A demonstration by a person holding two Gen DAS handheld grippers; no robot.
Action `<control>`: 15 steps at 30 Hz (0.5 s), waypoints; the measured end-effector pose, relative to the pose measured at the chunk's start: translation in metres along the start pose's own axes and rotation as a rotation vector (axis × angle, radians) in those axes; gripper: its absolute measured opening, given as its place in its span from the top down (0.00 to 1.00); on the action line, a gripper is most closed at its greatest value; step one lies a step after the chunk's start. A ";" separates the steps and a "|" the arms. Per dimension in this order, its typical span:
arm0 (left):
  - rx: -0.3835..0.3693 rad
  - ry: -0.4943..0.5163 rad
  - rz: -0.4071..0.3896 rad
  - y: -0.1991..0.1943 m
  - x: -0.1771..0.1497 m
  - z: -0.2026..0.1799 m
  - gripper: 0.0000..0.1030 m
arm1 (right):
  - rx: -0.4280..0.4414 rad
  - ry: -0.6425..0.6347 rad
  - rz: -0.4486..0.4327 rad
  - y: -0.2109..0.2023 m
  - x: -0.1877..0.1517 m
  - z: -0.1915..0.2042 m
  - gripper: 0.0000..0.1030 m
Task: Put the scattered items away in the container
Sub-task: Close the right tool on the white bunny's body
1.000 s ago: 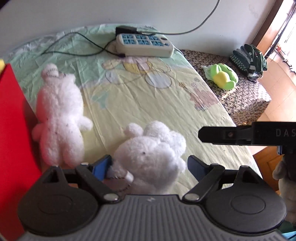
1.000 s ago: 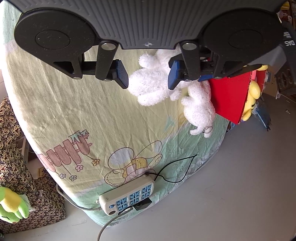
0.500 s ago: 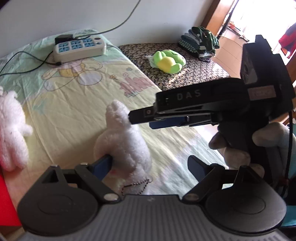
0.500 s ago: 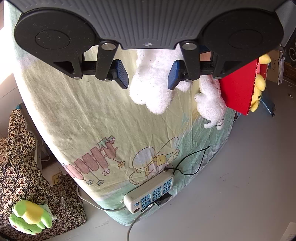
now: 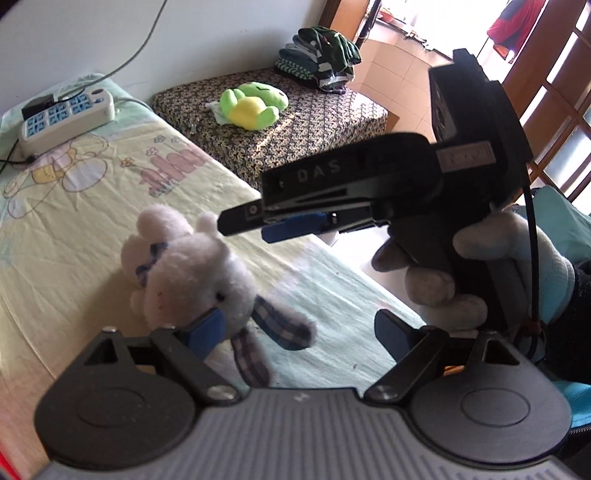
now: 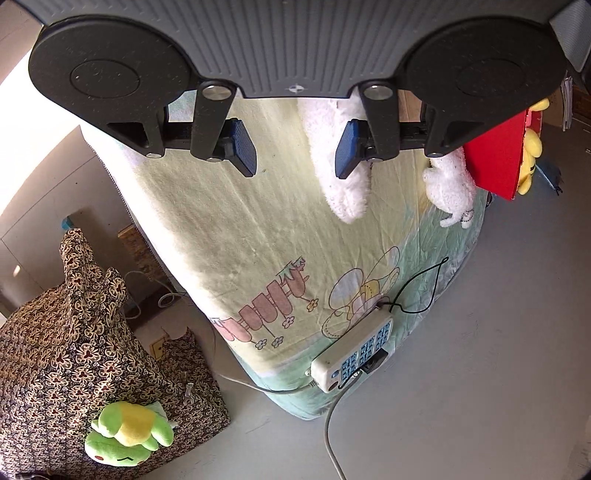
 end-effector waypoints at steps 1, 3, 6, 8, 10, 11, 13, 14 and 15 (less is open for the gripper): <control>0.003 -0.013 -0.009 -0.003 0.001 0.004 0.15 | 0.005 -0.006 -0.012 -0.003 0.000 0.000 0.50; 0.010 -0.052 -0.016 -0.005 0.002 0.014 0.15 | 0.020 -0.016 -0.035 -0.007 0.001 0.001 0.50; 0.029 -0.127 0.001 0.002 0.001 0.033 0.15 | 0.034 -0.033 -0.039 -0.005 0.000 0.003 0.50; 0.030 -0.172 0.009 0.008 0.001 0.041 0.15 | 0.040 -0.035 -0.037 -0.001 0.000 0.002 0.50; 0.024 -0.199 0.008 0.012 0.003 0.046 0.15 | 0.067 -0.020 -0.026 0.001 -0.001 0.001 0.50; 0.028 -0.204 0.009 0.015 0.005 0.048 0.15 | 0.079 -0.015 -0.020 0.002 -0.002 0.000 0.50; 0.036 -0.223 0.008 0.019 0.008 0.053 0.15 | 0.107 -0.004 0.002 0.005 -0.004 0.001 0.49; 0.029 -0.239 0.005 0.021 0.010 0.055 0.15 | 0.119 0.002 0.012 0.006 -0.005 0.001 0.49; 0.017 -0.259 -0.001 0.023 0.012 0.057 0.15 | 0.128 0.010 0.017 0.007 -0.006 0.001 0.49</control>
Point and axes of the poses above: each gripper's, at about its wrist camera, not at the fingertips, and y roughly the way its jaws point, z to its left, x to its top, the point moved 9 cm from there along y, roughly the way its jaws point, and after that the axes turned 11 degrees about -x, right-handed, at the moved point
